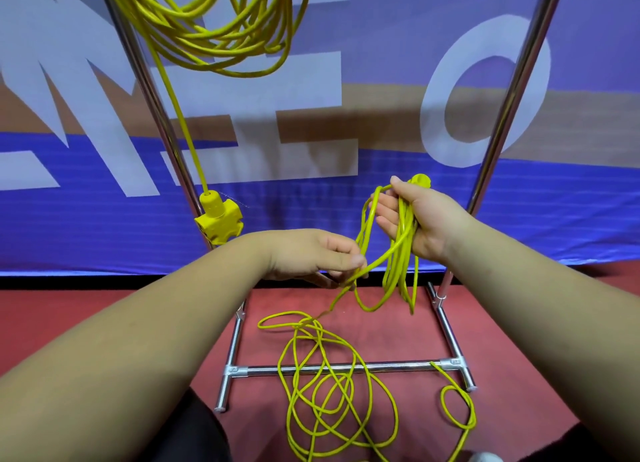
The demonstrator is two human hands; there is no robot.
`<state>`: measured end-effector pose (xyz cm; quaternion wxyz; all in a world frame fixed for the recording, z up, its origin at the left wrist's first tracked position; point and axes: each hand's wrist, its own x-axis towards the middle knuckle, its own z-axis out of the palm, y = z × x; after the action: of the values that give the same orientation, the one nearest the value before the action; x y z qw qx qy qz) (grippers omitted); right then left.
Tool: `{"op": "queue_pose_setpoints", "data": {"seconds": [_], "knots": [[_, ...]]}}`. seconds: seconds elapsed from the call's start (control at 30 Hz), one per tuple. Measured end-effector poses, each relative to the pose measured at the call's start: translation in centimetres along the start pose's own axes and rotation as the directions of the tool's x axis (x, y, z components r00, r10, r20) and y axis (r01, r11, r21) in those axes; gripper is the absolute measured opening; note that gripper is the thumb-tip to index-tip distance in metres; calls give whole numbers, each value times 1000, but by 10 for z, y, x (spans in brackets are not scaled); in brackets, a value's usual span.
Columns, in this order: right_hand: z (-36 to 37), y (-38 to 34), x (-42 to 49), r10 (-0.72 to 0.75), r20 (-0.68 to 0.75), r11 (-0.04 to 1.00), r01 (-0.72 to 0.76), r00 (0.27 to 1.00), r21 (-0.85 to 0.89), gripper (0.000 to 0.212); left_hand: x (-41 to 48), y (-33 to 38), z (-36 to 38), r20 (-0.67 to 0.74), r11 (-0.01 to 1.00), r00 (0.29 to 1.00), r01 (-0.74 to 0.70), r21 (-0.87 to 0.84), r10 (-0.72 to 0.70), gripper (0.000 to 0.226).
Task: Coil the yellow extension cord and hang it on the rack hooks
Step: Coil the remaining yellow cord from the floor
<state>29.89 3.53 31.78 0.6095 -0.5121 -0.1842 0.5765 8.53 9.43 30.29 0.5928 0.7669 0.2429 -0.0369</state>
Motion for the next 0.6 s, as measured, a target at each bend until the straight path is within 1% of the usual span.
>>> {"op": "queue_pose_setpoints", "data": {"seconds": [0.07, 0.13, 0.2, 0.27, 0.3, 0.4, 0.43, 0.5, 0.6], "knots": [[2, 1, 2, -3, 10, 1000, 3, 1000, -11, 23, 3, -1, 0, -110, 998, 994, -6, 70, 13, 32], [3, 2, 4, -2, 20, 1000, 3, 1000, -26, 23, 8, 0, 1, -241, 999, 970, -24, 49, 35, 34], [3, 4, 4, 12, 33, 998, -10, 999, -65, 25, 12, 4, 1, -391, 998, 919, -42, 52, 59, 31], [4, 8, 3, 29, 50, 991, -22, 998, -131, 27, 16, 9, 0, -485, 998, 873, -69, -11, 55, 31], [4, 10, 3, 30, 65, 985, -19, 997, -170, 28, 17, 12, 1, -509, 995, 859, -88, -51, 50, 32], [6, 18, 2, 29, 123, 965, 4, 992, -261, 41, 21, 18, 1, -560, 979, 828, -131, -153, 23, 34], [6, 20, 1, 20, 147, 955, 24, 989, -297, 41, 22, 21, 1, -576, 973, 817, -135, -189, 1, 33], [7, 25, -1, 1, 179, 922, 69, 984, -382, 39, 23, 26, 0, -603, 960, 796, -130, -250, -49, 33], [9, 31, -3, 20, 182, 902, 61, 983, -428, 48, 25, 30, -1, -619, 939, 774, -100, -328, -134, 32]]}}
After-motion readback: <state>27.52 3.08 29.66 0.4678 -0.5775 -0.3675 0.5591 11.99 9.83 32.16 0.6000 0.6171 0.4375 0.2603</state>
